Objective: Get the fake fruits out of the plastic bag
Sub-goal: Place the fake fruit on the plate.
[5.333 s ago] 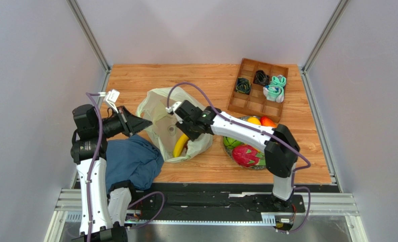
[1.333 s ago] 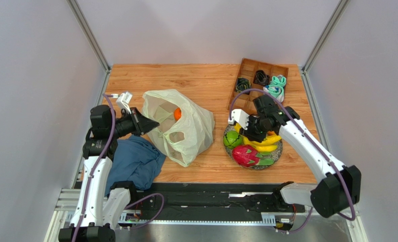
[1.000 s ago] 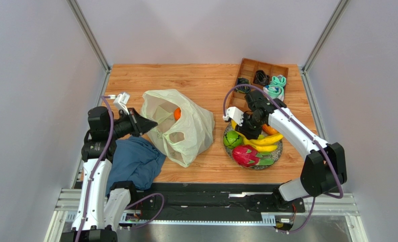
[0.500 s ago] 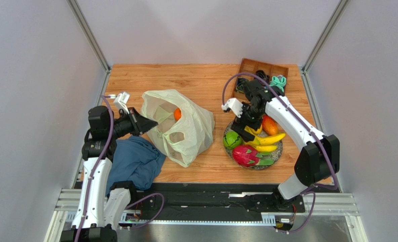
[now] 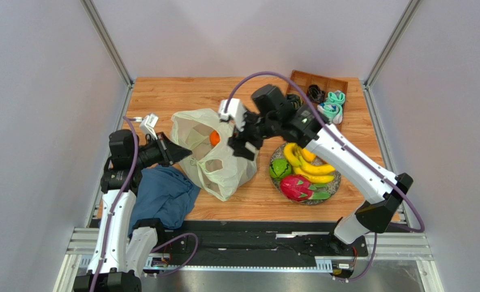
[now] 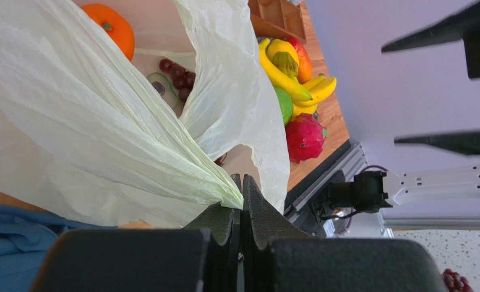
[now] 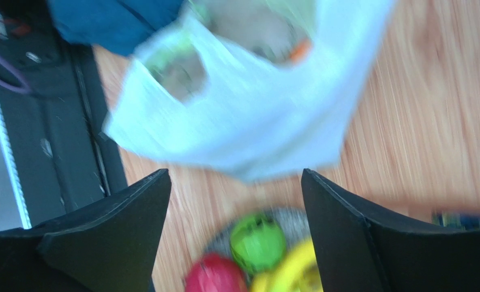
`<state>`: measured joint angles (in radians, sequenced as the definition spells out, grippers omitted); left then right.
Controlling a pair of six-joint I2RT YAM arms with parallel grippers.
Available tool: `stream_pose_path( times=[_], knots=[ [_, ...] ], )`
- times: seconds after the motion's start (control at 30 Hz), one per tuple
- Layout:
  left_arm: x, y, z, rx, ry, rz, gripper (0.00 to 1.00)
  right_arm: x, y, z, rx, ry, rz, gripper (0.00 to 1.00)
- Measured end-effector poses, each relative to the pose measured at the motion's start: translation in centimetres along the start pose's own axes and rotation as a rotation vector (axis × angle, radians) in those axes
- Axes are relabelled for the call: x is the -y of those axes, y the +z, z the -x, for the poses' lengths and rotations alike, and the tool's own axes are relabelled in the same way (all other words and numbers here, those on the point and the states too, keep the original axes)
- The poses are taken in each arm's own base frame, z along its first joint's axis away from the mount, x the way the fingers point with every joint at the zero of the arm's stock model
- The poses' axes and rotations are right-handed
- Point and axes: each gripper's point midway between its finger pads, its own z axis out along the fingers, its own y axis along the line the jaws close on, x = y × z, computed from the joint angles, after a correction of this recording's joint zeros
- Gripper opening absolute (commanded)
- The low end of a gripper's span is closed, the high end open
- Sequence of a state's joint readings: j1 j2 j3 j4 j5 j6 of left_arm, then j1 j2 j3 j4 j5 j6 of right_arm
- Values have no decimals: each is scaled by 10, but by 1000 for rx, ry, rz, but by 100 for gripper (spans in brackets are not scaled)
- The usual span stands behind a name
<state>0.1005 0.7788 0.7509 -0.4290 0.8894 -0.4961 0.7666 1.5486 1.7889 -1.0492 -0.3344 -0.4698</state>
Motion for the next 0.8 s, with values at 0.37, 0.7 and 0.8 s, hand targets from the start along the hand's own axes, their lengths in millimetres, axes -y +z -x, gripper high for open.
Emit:
stream_pose_path(
  times=[0.37,0.7,0.8],
  knots=[
    [10,-21,21,40,27,129,0,-42,172,63,106,122,86,30],
    [23,-38,16,23,63,155,0,10,255,-16,-99,410,-261,31],
    [27,-43,9,-12,57,163,0,32,248,-7,-60,441,-389,69]
  ],
)
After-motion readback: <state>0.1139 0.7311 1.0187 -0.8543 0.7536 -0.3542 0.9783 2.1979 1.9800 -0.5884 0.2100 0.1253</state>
